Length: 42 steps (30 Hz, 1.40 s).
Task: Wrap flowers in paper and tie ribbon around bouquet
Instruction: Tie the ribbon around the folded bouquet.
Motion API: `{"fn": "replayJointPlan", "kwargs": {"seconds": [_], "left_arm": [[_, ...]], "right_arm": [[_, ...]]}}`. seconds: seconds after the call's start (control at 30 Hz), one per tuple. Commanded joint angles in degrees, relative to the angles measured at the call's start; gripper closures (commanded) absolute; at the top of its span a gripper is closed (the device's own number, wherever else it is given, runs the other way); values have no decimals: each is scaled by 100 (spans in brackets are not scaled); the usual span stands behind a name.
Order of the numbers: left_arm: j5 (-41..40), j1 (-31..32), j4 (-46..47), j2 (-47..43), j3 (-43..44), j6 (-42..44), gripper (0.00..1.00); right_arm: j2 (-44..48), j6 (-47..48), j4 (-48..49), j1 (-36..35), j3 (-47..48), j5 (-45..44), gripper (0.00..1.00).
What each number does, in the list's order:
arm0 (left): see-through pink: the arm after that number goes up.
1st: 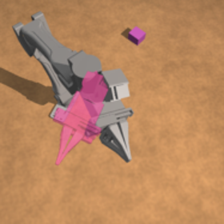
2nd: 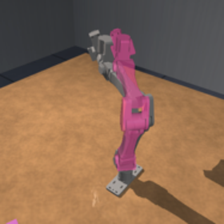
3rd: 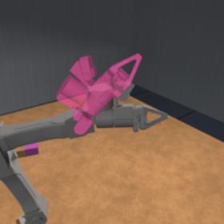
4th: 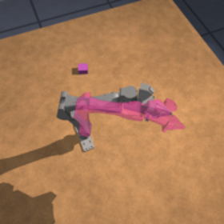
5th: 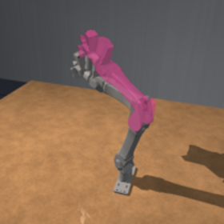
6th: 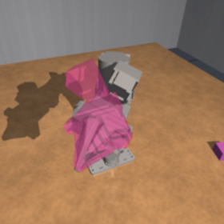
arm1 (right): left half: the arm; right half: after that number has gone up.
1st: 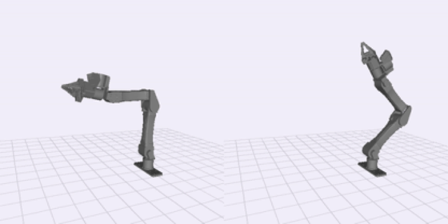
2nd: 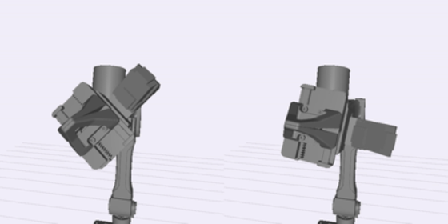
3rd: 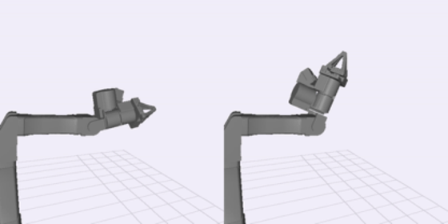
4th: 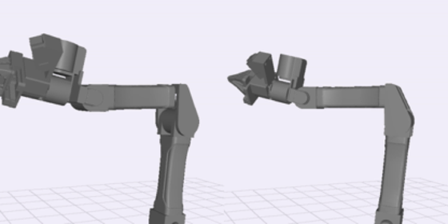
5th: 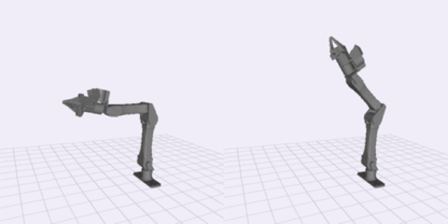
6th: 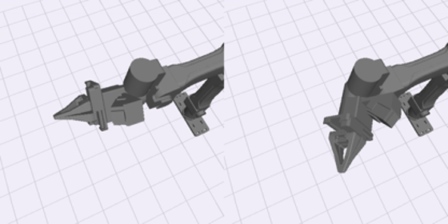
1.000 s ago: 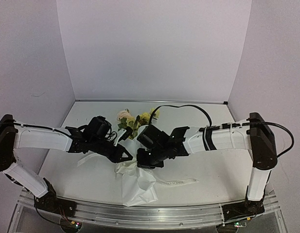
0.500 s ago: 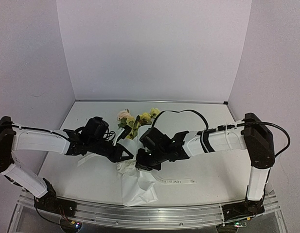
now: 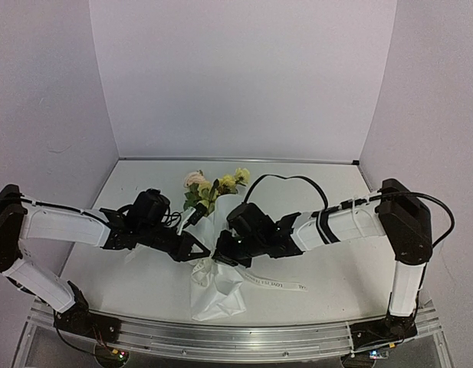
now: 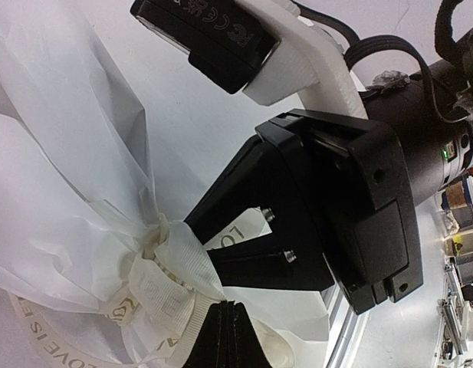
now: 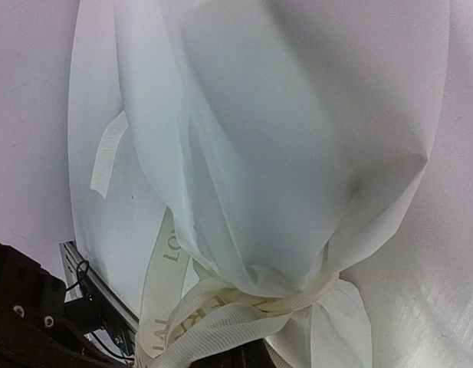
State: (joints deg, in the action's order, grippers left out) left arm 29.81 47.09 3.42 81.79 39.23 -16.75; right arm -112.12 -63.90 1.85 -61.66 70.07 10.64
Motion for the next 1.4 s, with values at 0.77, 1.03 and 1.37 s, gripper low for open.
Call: {"fn": "replayJointPlan", "kwargs": {"seconds": [0.77, 1.03, 1.37], "left_arm": [[-35, 28, -83, 265, 216, 163, 100], [-368, 19, -60, 125, 185, 99, 100], [-551, -110, 249, -81, 195, -306, 100]], "right_arm": [[630, 301, 847, 40, -530, -282, 100], [742, 387, 1033, 40, -599, -227, 100], [715, 378, 1034, 38, -544, -173, 100]]}}
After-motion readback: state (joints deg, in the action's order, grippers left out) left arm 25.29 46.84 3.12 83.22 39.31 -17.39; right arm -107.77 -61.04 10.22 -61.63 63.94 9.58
